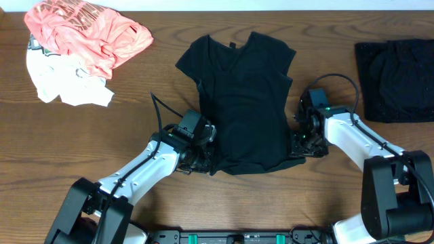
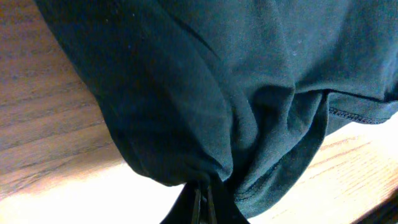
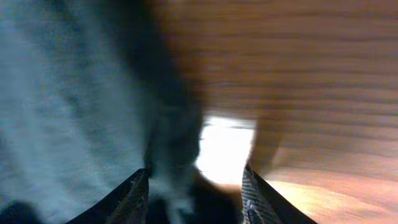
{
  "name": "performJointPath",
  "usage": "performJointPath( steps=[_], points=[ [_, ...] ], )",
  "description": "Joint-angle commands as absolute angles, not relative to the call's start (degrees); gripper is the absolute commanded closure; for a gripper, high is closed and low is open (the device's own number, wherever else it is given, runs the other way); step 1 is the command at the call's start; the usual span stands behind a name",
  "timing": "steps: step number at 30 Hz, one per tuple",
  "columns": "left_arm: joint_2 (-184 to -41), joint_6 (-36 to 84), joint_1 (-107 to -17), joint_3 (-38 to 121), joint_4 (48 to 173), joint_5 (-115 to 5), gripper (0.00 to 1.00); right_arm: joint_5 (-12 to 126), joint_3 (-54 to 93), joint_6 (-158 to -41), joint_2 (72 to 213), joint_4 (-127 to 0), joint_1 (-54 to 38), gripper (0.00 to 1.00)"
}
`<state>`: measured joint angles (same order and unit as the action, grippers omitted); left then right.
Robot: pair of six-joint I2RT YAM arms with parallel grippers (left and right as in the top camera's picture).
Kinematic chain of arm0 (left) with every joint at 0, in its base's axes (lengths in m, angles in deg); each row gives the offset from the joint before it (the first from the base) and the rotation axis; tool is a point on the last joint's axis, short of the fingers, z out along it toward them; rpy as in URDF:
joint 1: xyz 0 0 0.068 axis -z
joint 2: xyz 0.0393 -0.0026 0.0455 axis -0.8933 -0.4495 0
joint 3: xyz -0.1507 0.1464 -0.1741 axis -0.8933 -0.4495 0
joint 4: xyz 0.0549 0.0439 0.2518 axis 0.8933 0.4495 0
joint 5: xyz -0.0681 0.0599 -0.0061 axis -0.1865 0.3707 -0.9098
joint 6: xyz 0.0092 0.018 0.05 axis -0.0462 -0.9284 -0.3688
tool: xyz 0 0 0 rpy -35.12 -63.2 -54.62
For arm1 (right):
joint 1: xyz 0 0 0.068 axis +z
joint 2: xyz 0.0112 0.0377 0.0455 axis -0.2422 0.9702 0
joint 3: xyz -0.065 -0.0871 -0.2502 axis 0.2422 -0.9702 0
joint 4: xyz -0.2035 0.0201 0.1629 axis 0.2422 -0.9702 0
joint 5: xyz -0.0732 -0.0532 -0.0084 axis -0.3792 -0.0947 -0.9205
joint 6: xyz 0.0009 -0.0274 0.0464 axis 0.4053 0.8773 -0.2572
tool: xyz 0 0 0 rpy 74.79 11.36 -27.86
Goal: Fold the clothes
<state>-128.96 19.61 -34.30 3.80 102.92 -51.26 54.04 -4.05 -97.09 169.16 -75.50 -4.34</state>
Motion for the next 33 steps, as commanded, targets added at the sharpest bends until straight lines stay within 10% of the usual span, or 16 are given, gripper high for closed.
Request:
performJointPath(
  steps=[1, 15, 33],
  points=[
    [-129.46, 19.74, -34.21, 3.45, 103.01, -50.56, 0.94, 45.61, -8.55, -98.64, 173.95, -76.16, -5.48, 0.54],
    [-129.46, 19.74, -34.21, 3.45, 103.01, -50.58, 0.94, 51.90, -10.72, -98.09, 173.95, -75.94, -5.26, 0.98],
    [-115.62, 19.28, -40.44, 14.45, 110.29, -45.55, 0.94, 53.74, 7.21, -92.69, 158.30, -88.22, -5.39, 0.99]
  ],
)
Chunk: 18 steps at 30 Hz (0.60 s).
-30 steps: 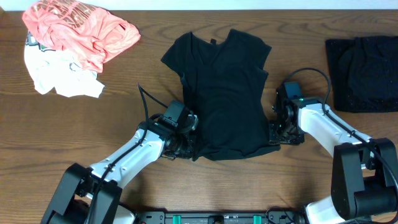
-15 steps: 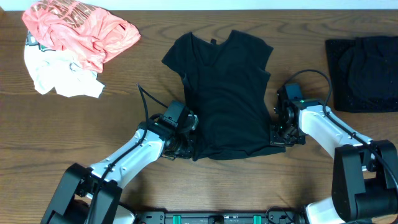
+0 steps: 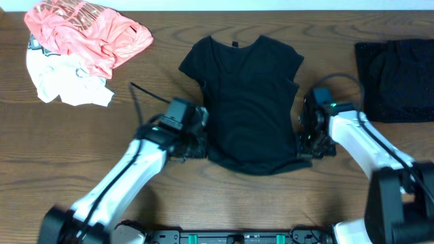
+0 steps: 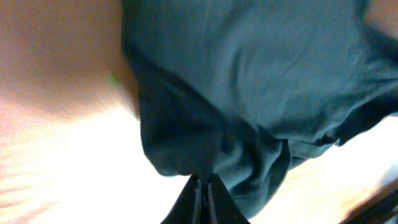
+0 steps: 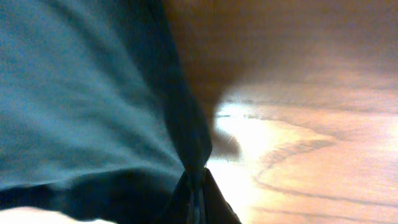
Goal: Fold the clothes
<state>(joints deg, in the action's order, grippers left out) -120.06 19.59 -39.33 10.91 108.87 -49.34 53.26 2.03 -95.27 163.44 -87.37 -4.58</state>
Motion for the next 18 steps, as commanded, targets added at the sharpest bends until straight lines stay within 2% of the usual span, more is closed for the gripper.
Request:
performJointPath(
  steps=[1, 9, 18],
  points=[
    [-113.72, 19.28, -40.70, 15.65, 111.36, -44.44, 0.94, 53.74, 8.98, -92.41, 156.86, -89.21, -5.39, 0.99],
    [-101.22, 19.11, -40.86, 24.41, 117.33, -34.21, 0.94, 52.14, 21.94, -90.97, 149.99, -95.63, -5.61, 0.99],
    [-92.00, 17.54, -40.83, 34.60, 117.90, -27.50, 0.94, 49.80, 39.62, -89.37, 147.79, -103.02, -5.92, 0.99]
  ],
)
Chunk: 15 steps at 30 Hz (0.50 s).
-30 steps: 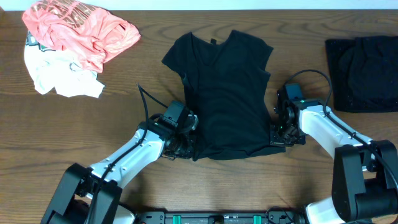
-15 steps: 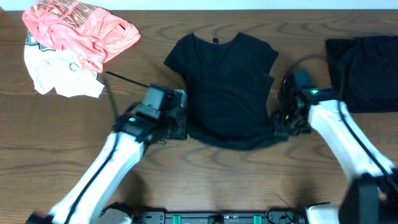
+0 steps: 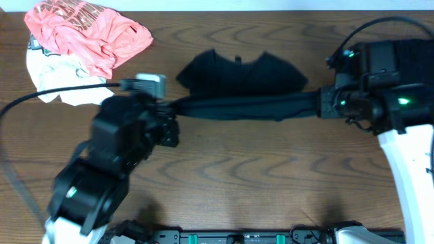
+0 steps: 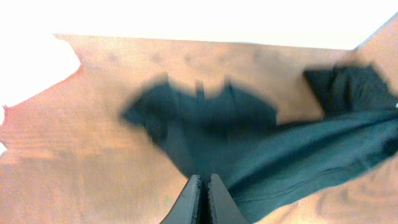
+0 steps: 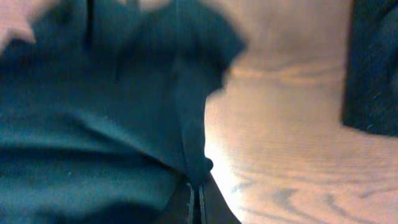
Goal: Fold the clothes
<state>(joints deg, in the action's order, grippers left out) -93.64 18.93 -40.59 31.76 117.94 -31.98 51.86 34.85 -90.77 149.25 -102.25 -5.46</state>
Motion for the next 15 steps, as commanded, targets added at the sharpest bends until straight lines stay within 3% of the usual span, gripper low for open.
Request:
performJointPath(
  steps=[1, 15],
  points=[
    [-91.43, 17.51, -40.83, 35.76, 117.94, -26.56, 0.94, 49.15, 42.13, -89.07, 147.79, -103.78, -5.92, 0.99],
    [-90.47, 16.68, -40.83, 50.77, 120.41, -26.43, 0.94, 46.68, 63.82, -88.19, 147.77, -112.77, -5.92, 0.99]
  ],
)
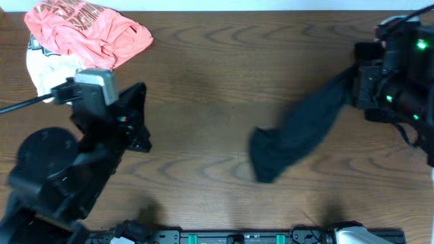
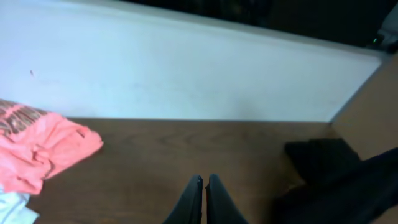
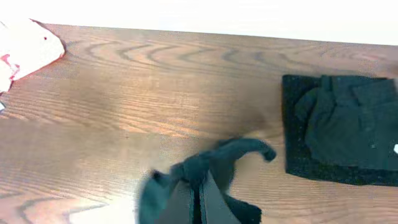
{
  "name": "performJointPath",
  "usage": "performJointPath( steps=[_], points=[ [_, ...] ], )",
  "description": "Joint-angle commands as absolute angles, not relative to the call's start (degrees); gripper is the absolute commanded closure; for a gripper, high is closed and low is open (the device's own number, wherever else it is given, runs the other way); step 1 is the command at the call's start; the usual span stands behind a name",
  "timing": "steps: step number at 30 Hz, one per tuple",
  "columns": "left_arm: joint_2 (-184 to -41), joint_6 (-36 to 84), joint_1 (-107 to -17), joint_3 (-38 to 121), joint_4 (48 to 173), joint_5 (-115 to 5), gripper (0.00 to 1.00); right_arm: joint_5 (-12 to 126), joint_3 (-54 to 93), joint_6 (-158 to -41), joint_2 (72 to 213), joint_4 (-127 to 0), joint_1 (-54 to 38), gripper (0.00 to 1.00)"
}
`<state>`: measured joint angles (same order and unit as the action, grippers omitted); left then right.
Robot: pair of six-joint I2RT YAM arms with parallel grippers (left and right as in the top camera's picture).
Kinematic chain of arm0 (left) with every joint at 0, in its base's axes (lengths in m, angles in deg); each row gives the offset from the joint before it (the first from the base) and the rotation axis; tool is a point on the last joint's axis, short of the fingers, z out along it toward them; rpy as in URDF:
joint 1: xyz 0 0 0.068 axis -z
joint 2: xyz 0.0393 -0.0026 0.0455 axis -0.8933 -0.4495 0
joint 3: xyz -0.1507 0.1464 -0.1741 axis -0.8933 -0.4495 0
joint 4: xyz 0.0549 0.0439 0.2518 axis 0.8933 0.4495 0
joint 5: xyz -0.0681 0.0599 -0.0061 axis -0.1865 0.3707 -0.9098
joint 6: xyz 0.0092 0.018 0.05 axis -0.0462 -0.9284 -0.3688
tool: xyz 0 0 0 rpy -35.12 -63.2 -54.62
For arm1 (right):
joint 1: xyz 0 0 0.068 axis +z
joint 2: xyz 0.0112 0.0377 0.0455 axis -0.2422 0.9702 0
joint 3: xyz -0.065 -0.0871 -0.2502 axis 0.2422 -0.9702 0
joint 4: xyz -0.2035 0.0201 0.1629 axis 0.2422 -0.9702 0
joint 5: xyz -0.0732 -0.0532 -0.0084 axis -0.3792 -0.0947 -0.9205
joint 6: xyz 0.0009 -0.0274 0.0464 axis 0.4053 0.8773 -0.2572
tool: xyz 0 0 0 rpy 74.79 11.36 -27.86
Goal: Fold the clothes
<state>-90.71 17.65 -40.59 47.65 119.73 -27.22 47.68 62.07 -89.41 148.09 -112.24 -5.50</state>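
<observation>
The black T-shirt (image 1: 298, 132) hangs in a bunched strip from my right gripper (image 1: 357, 80), which is raised at the right side of the table. Its lower end trails toward the front middle. In the right wrist view the right gripper (image 3: 199, 186) is shut on the black T-shirt (image 3: 180, 183), with cloth draped to both sides of the fingers. My left gripper (image 2: 203, 182) is shut with nothing in it and held high over the left side. From there the black T-shirt (image 2: 354, 186) shows at the lower right.
A pink garment (image 1: 88, 30) lies on a white one (image 1: 54, 85) at the back left corner. A folded black garment (image 3: 339, 127) lies at the back right, largely under the right arm in the overhead view. A white wall (image 2: 186, 74) backs the table.
The shirt was stretched between both shut grippers above the table's middle. Now the left gripper has let go and stands off to the left, and the shirt dangles from the right gripper alone.
The shirt lay flat, with the left gripper shut on its lower left hem and the right gripper open at the lower right corner. Then both were shut on the hem. Then the shirt hung stretched between them, raised. Now only the right gripper holds it.
</observation>
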Motion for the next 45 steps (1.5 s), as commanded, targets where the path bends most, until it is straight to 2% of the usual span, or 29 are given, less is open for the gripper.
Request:
performJointPath(
  steps=[1, 9, 16, 27, 30, 32, 33, 36, 38, 45],
  points=[
    [-90.47, 16.68, -40.83, 51.25, 120.87, -26.65, 0.94, 46.70, 63.82, -88.19, 147.77, -113.14, -5.92, 0.99],
    [-92.61, 17.03, -40.83, 51.32, 127.69, -35.98, 0.94, 46.70, 63.79, -88.19, 148.31, -113.23, -5.92, 0.99],
    [-100.26, 18.98, -40.83, 46.51, 132.02, -46.65, 0.94, 46.72, 63.79, -88.21, 149.73, -112.24, -5.92, 0.99],
    [-110.05, 18.43, -38.39, 31.17, 117.94, -61.03, 0.93, 46.70, 63.79, -88.21, 151.85, -112.09, -5.92, 0.99],
    [-111.25, 18.43, -35.43, 28.04, 114.55, -61.38, 0.83, 46.70, 63.79, -88.21, 152.05, -112.07, -5.92, 0.99],
    [-111.76, 18.45, -33.18, 26.56, 112.87, -61.38, 0.60, 46.70, 63.79, -88.19, 152.27, -112.00, -5.92, 0.99],
    [-112.00, 18.45, -31.78, 25.70, 111.71, -61.38, 0.53, 46.68, 63.79, -88.19, 152.38, -112.00, -5.92, 0.99],
    [-112.61, 18.50, -27.41, 23.65, 107.89, -61.12, 0.38, 46.70, 63.79, -88.19, 152.97, -112.02, -5.92, 0.99],
    [-113.24, 19.48, -24.53, 22.23, 104.65, -59.61, 0.35, 46.72, 63.79, -88.21, 153.36, -112.02, -5.92, 0.99],
    [-118.73, 27.98, -17.12, 20.81, 97.57, -48.37, 0.35, 46.70, 63.79, -88.19, 154.04, -112.44, -5.92, 0.99]
  ],
)
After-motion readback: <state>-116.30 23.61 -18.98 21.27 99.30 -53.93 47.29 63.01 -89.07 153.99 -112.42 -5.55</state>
